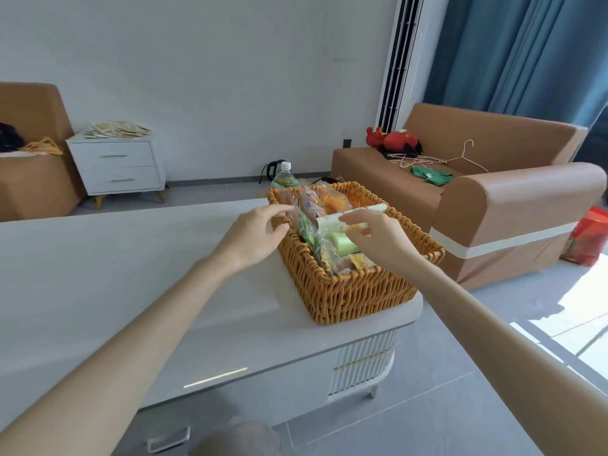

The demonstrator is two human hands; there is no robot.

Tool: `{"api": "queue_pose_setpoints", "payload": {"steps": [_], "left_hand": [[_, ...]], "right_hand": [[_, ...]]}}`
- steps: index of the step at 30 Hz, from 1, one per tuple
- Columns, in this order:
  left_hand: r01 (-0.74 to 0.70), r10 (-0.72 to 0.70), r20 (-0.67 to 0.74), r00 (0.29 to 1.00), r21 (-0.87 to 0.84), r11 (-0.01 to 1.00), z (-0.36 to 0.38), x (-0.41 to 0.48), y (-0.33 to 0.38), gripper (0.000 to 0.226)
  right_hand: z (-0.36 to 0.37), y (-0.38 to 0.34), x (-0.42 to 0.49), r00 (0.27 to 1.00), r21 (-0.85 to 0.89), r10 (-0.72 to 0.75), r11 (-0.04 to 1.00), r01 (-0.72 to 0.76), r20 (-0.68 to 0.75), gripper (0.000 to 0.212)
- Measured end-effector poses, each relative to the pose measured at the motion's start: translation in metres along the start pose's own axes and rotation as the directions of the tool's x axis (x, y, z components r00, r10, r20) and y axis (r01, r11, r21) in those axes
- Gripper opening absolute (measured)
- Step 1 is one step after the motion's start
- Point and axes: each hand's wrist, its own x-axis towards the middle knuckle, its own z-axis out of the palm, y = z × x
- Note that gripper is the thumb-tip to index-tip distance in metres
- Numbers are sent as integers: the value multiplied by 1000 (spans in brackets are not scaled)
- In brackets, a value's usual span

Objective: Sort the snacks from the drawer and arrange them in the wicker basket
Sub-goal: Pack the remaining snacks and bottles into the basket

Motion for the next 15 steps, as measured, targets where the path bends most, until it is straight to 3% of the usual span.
{"api": "queue_pose_setpoints", "payload": {"steps": [7, 15], "left_hand": [[46, -47, -50, 998, -20, 999, -33, -23, -32, 42], [76, -78, -25, 997, -75, 994, -31, 45, -112, 46]], "right_hand": [[32, -48, -1, 997, 69, -80, 995, 79, 18, 29], [103, -70, 87, 992, 99, -121, 988, 117, 41, 32]]}}
